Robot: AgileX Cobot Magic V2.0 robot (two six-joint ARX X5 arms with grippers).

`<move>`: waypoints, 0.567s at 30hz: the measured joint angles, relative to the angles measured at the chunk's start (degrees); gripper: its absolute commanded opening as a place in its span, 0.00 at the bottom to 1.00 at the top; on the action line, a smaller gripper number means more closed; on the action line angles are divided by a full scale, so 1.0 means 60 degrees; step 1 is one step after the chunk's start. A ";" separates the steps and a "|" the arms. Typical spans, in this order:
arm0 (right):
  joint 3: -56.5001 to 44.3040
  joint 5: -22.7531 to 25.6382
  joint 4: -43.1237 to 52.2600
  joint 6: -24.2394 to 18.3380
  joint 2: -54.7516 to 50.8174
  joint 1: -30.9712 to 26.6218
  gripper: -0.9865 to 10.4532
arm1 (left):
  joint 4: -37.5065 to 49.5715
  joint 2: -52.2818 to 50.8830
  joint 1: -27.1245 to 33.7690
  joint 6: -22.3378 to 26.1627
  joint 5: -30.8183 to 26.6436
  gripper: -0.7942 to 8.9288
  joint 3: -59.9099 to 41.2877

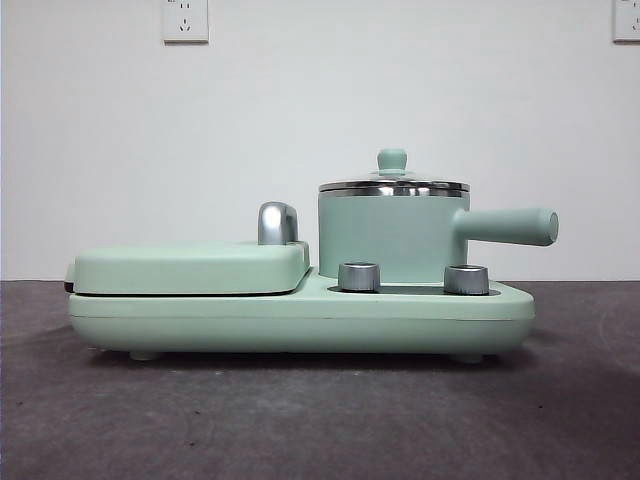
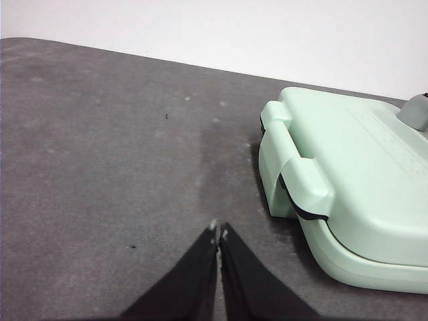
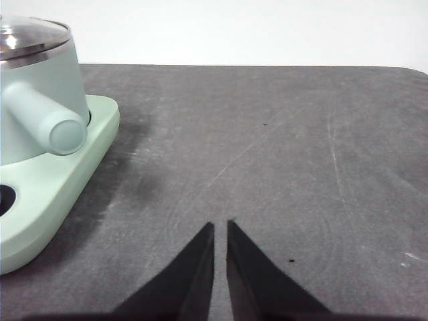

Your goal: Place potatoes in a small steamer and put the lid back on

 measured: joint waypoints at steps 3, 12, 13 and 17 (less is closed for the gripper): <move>0.0000 0.0000 0.0004 -0.0004 0.0000 0.0000 0.11 | 0.0000 0.0000 0.0000 0.0000 0.0000 0.09 0.0000; -0.0004 0.0000 0.0004 -0.0058 0.0000 0.0000 0.11 | 0.0000 0.0000 0.0000 0.0000 0.0000 0.09 0.0000; -0.0004 0.0000 0.0000 -0.0062 0.0000 0.0000 0.11 | 0.0000 0.0000 0.0000 0.0000 0.0000 0.09 0.0000; -0.0004 0.0000 0.0000 -0.0062 0.0000 0.0000 0.11 | 0.0000 0.0000 0.0000 0.0000 0.0000 0.09 0.0000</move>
